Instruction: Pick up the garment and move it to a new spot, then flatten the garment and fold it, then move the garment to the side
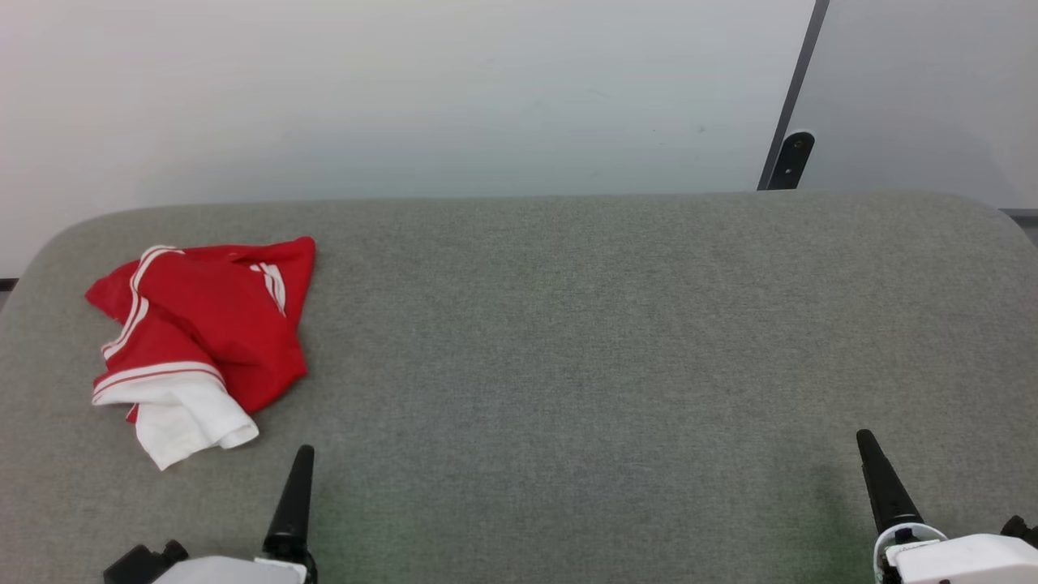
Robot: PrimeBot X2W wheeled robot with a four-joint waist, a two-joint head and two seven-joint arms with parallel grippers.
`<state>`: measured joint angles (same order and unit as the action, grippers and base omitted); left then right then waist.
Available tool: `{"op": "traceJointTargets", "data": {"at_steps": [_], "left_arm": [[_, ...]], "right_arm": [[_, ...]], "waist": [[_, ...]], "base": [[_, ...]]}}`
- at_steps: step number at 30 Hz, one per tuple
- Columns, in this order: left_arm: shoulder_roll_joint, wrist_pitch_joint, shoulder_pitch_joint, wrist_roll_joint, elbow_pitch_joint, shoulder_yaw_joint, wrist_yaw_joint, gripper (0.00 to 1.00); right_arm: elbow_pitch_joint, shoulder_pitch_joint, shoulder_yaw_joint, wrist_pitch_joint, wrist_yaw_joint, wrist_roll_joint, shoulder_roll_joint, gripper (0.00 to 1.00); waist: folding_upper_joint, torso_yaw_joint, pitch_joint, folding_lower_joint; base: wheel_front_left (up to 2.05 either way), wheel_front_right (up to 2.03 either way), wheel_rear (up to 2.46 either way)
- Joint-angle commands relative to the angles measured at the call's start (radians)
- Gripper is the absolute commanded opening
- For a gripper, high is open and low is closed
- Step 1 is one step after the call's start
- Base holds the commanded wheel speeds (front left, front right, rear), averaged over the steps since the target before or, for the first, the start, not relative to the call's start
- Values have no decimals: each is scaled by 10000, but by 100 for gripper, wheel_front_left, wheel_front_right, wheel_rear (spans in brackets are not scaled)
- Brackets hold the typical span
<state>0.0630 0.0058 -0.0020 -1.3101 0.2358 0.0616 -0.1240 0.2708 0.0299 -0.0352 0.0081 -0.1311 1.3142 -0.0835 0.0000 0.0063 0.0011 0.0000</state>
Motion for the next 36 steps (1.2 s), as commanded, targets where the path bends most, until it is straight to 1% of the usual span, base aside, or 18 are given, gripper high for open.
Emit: {"op": "traceJointTargets", "data": {"at_steps": [1,8,13,19,20,29,36], "left_arm": [[28,-125,-55,651,-234,25,3,100],[-50,-397,112,2432,-423,24,95,100],[-86,-583,195,3433,-536,-17,154,100],[-113,-791,258,4410,-718,-22,158,100],[-113,-791,258,4410,-718,-22,158,100],[-114,-1078,468,5991,-1024,-213,197,100],[-110,-1288,589,6971,-1146,-343,276,100]], "right_arm": [[-208,25,16,-129,0,-514,-52,100],[-402,-45,152,-334,0,-2050,-123,100],[-562,-74,356,-438,1,-2977,-207,100],[-732,-62,444,-585,1,-4152,-291,100],[-732,-62,444,-585,1,-4152,-291,100],[-879,-132,529,-790,2,-5867,-349,100],[-993,-243,544,-877,2,-6934,-267,100]], "waist": [[0,5,6,0],[0,-5,29,0],[0,-10,64,0],[0,-4,151,0],[0,-4,151,0],[0,-10,184,0],[0,8,195,0]], "base": [[0,0,0],[0,0,0],[0,0,0],[0,0,0],[0,0,0],[0,0,0],[0,0,0]]}}
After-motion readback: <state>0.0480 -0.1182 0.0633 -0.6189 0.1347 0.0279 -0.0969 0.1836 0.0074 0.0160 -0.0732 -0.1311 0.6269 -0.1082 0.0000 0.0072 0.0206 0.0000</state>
